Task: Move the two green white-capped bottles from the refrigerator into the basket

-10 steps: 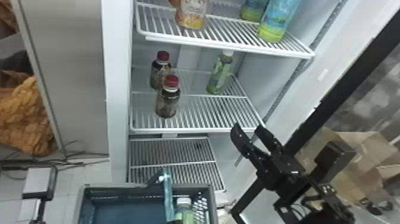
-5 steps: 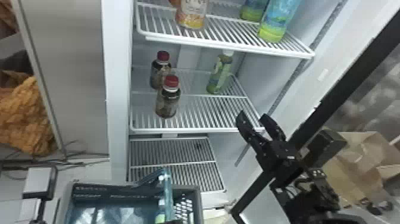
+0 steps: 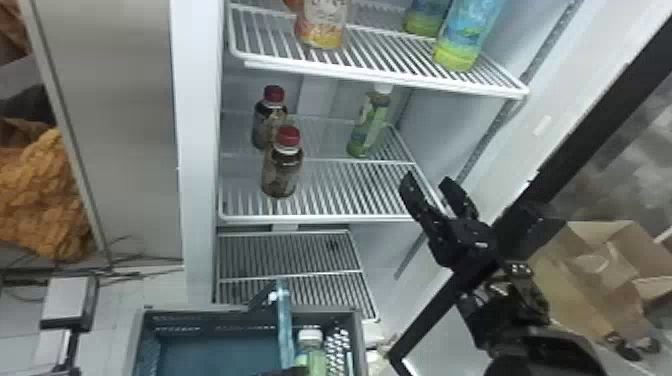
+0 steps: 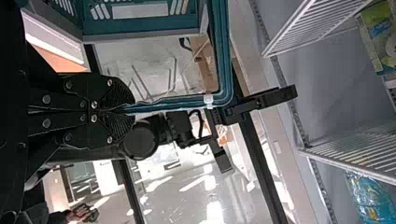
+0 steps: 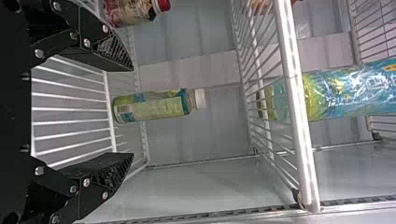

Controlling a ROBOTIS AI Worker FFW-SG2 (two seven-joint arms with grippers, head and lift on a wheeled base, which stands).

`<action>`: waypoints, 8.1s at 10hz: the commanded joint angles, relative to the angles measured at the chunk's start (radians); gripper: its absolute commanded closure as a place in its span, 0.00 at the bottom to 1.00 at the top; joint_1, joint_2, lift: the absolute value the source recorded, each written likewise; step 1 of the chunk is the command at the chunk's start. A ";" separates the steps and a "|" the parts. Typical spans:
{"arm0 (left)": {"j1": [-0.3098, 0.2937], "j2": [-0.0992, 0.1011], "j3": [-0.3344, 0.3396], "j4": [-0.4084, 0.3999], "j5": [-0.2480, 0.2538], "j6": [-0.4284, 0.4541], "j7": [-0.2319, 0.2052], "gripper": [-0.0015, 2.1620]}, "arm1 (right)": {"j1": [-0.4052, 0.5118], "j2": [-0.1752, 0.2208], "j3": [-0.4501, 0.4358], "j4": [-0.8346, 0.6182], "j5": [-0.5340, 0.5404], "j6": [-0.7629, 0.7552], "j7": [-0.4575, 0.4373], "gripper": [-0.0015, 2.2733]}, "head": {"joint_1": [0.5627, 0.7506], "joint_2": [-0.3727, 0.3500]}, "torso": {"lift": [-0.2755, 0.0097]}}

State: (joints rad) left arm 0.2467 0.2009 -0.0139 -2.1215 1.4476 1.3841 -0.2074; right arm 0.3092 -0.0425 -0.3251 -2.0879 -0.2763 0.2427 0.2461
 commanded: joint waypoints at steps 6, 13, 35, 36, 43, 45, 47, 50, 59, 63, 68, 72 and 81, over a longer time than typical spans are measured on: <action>-0.001 0.000 -0.002 0.000 0.002 -0.002 0.000 0.53 | -0.238 -0.031 0.054 0.307 0.029 -0.142 -0.001 0.19 | 0.70 0.03 | 0.04; -0.004 -0.001 -0.004 0.000 0.004 -0.007 0.000 0.53 | -0.400 -0.056 0.144 0.538 0.049 -0.191 -0.036 0.19 | 0.70 0.03 | 0.04; -0.048 -0.003 -0.046 0.034 0.024 -0.042 0.002 0.53 | -0.798 -0.097 0.257 1.056 0.113 -0.262 -0.176 0.29 | 0.62 0.03 | 0.04; -0.050 -0.003 -0.050 0.039 0.026 -0.042 0.002 0.53 | -0.807 -0.100 0.263 1.073 0.113 -0.262 -0.177 0.33 | 0.62 0.03 | 0.04; -0.045 0.002 -0.054 0.041 0.034 -0.044 -0.001 0.53 | -0.753 -0.105 0.271 1.004 0.079 -0.284 -0.176 0.46 | 0.63 0.03 | 0.04; -0.045 0.002 -0.054 0.041 0.034 -0.044 -0.001 0.53 | -0.746 -0.105 0.261 0.995 0.075 -0.284 -0.174 0.46 | 0.64 0.03 | 0.04; -0.043 0.002 -0.054 0.041 0.036 -0.044 -0.001 0.53 | -0.665 -0.100 0.251 0.877 0.063 -0.282 -0.168 0.46 | 0.65 0.03 | 0.04; -0.036 0.003 -0.050 0.041 0.036 -0.044 -0.003 0.53 | -0.564 -0.096 0.233 0.700 0.059 -0.216 -0.157 0.46 | 0.70 0.03 | 0.04; -0.018 0.008 -0.042 0.032 0.038 -0.044 -0.004 0.53 | -0.243 -0.103 0.158 0.172 0.031 0.071 -0.103 0.46 | 0.70 0.03 | 0.04; -0.018 0.009 -0.042 0.032 0.036 -0.042 -0.004 0.53 | -0.135 -0.108 0.138 0.015 -0.007 0.138 -0.087 0.46 | 0.70 0.03 | 0.04; -0.014 0.009 -0.040 0.032 0.034 -0.037 -0.003 0.53 | 0.025 -0.108 0.136 -0.203 -0.065 0.214 -0.077 0.46 | 0.70 0.03 | 0.04; -0.014 0.008 -0.034 0.032 0.034 -0.034 -0.004 0.53 | 0.130 -0.091 0.122 -0.353 -0.099 0.283 -0.067 0.46 | 0.70 0.03 | 0.04; -0.001 0.008 -0.022 0.027 0.034 -0.039 -0.006 0.53 | 0.380 -0.076 0.122 -0.598 -0.224 0.525 -0.001 0.46 | 0.70 0.03 | 0.04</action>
State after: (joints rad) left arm 0.2449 0.2086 -0.0350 -2.0948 1.4815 1.3449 -0.2132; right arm 0.6775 -0.1168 -0.2052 -2.6772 -0.4993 0.7489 0.2454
